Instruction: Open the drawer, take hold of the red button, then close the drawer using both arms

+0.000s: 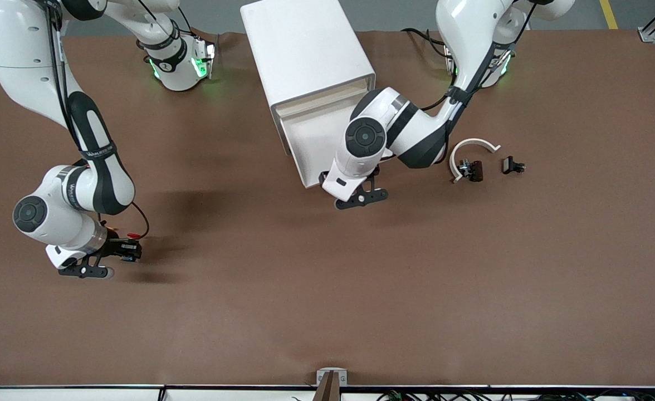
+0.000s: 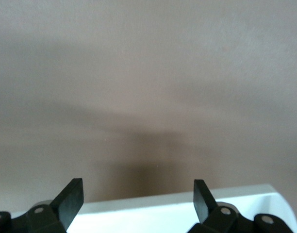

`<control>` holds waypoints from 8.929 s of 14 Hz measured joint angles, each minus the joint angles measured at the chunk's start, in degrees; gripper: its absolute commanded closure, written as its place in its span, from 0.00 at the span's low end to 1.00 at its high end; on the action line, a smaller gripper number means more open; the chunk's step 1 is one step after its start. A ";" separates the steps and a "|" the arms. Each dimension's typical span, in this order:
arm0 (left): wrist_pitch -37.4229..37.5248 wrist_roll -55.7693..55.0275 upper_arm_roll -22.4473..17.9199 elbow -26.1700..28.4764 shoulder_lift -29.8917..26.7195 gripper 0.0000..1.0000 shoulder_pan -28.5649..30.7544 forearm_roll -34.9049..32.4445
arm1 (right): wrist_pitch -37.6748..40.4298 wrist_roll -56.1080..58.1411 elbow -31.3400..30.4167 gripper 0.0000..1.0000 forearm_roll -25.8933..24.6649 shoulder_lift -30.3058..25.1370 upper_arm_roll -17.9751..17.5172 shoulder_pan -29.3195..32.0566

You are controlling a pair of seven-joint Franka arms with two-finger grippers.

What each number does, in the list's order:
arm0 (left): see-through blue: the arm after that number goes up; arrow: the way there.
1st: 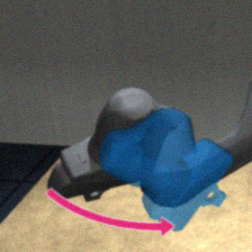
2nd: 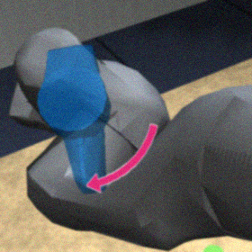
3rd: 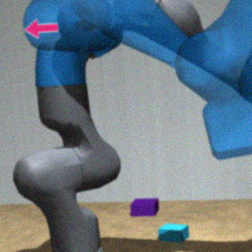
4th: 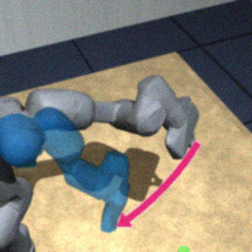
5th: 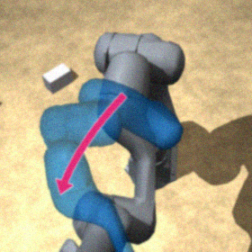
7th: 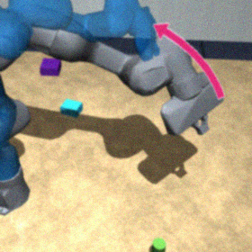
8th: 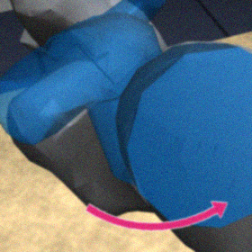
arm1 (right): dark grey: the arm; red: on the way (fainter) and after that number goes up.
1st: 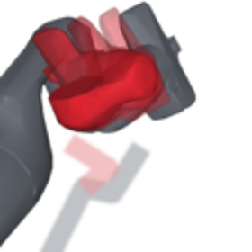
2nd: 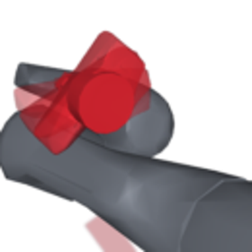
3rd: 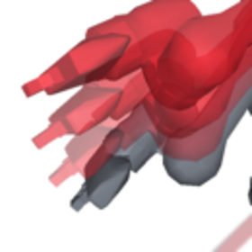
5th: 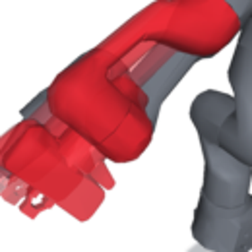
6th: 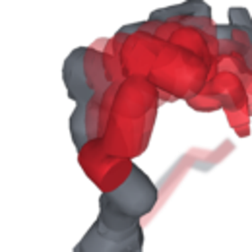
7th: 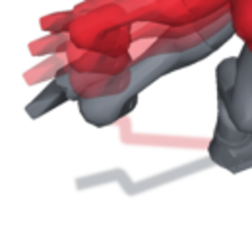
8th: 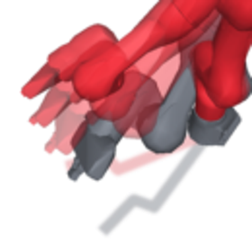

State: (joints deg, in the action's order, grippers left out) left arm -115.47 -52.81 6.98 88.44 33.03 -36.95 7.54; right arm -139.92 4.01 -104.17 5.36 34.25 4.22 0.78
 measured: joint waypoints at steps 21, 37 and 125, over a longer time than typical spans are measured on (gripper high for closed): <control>0.04 -0.82 3.89 2.07 -0.64 0.00 5.00 1.20 | 0.03 0.55 -1.72 1.00 -0.01 1.96 -0.42 2.05; 4.07 -4.68 8.70 4.74 -0.64 0.00 4.81 11.60 | 2.16 0.52 -1.98 0.00 -0.01 1.26 -0.46 2.77; 22.93 50.60 -6.67 3.53 -35.78 0.00 36.73 -4.55 | 60.27 2.58 9.90 0.00 -4.49 -46.02 -0.45 1.01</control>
State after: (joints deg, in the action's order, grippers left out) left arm -92.54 -2.21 0.31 91.97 -2.75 -0.22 2.99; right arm -79.65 6.59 -94.27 0.88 -11.78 3.77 1.79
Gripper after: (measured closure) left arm 0.000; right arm 0.000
